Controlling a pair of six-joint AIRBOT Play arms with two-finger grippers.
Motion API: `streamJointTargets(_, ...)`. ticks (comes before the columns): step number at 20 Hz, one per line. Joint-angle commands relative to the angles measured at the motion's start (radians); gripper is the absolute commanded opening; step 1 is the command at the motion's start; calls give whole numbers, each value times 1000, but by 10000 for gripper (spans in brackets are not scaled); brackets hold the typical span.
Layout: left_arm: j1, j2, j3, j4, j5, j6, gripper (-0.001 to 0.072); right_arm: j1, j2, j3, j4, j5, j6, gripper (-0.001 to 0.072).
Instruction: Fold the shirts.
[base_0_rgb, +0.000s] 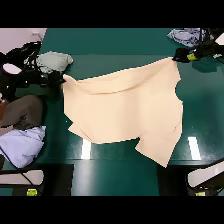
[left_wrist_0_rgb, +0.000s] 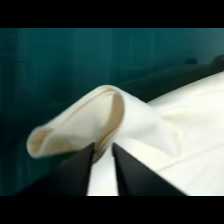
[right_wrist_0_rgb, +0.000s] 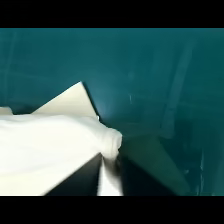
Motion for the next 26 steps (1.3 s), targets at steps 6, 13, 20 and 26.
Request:
streamJointTargets(6, 114, -64, 182, 58, -391, 27, 488, -61, 78, -51, 21, 159, -7, 446)
streamJointTargets(13, 152, 235, -351, 118, -404, 129, 487, -146, 409, -513, 60, 234, -109, 445)
streamJointTargets(20, 151, 286, -592, 89, -328, 205, 487, -149, 607, -769, 68, 157, -113, 445)
streamJointTargets(26, -10, 283, -620, 98, -207, 202, 487, -149, 664, -823, 68, 162, -113, 446)
